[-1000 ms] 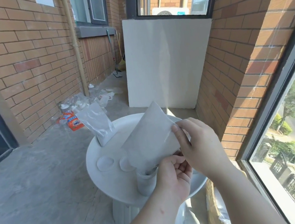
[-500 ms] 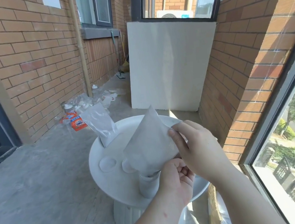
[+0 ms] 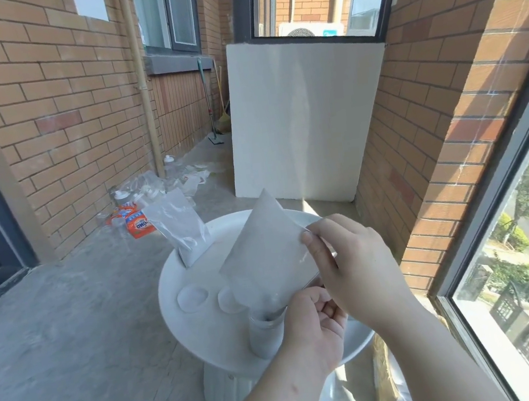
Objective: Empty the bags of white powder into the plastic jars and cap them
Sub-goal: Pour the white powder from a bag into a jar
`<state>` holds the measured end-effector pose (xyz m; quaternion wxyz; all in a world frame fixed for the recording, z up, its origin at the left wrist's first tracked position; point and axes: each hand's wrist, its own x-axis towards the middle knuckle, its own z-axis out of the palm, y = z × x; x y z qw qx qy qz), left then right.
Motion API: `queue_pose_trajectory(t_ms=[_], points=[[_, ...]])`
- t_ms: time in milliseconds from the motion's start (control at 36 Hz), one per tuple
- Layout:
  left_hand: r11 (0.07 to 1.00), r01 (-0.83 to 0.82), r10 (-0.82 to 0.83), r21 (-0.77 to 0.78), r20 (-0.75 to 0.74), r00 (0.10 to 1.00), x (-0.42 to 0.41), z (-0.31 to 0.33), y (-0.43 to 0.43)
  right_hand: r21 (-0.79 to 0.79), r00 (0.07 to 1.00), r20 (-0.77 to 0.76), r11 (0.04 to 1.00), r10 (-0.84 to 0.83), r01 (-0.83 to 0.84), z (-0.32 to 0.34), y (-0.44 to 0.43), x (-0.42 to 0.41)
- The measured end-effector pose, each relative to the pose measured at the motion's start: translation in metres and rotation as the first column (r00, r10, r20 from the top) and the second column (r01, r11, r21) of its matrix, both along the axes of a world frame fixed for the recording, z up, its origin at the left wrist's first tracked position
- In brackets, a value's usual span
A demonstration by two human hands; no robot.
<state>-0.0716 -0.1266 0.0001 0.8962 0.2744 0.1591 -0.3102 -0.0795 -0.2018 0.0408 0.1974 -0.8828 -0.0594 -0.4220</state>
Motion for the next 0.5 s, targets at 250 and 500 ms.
queue_pose_trajectory(t_ms=[250,500], points=[[0.999,-0.004,0.004,0.041,-0.011,1.000,-0.0012,0.0013,0.0002,0.032,1.000,-0.008,0.999,-0.018,0.018,0.0042,0.0019,-0.0024],[0.997,0.003,-0.006,0.081,0.036,0.999,-0.0055,0.0043,0.0006,0.027,1.000,-0.003,1.000,-0.010,0.010,0.0007,0.0070,-0.0005]])
